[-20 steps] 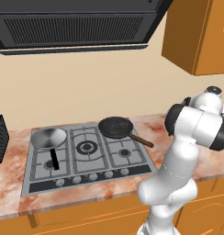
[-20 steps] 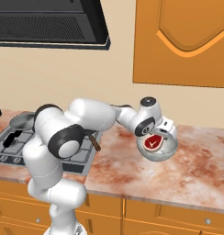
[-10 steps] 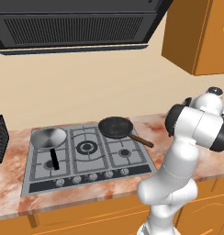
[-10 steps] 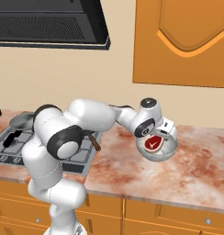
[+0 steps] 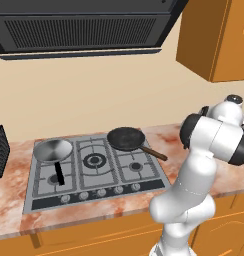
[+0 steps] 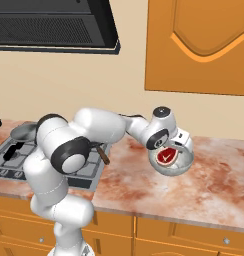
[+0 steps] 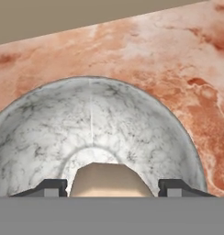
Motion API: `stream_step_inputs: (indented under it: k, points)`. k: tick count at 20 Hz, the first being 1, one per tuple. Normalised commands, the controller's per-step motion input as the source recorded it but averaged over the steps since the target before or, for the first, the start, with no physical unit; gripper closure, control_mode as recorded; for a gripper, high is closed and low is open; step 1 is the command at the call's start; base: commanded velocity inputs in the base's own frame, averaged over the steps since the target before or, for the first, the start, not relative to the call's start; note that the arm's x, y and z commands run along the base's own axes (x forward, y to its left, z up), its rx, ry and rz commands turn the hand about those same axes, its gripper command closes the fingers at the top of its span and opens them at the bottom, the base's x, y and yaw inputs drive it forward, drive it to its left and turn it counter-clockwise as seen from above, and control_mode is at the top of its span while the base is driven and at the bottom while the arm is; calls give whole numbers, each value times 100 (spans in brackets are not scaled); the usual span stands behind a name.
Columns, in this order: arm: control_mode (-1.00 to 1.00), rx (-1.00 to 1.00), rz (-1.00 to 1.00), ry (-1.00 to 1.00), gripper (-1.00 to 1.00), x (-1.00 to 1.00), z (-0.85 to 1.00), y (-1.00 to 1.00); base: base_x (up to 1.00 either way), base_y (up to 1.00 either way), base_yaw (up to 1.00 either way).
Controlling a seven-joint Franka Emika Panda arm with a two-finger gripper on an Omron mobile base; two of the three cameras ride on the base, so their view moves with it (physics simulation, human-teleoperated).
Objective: Place one of the steaks on the plate and the other in the bowl. Then place the bowl in the fridge.
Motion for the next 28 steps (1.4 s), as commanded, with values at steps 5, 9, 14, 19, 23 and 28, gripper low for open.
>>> stream_step_inputs:
  k: [5, 9, 14, 19, 23, 28]
  points:
    - [-100, 0, 0, -5, -100, 0, 7, 0, 0, 0, 0]
    - [-100, 0, 0, -11, -100, -2, 17, 0, 0, 0, 0]
    - [-100, 0, 0, -1, -100, -48, 17, 0, 0, 0, 0]
    - [-100, 0, 0, 3, -100, -73, 58, 0, 0, 0, 0]
    - [-100, 0, 0, 11, -100, -89, 38, 66, 0, 0, 0]
    - [-100, 4, 0, -1, -100, -70, 37, 99, 0, 0, 0]
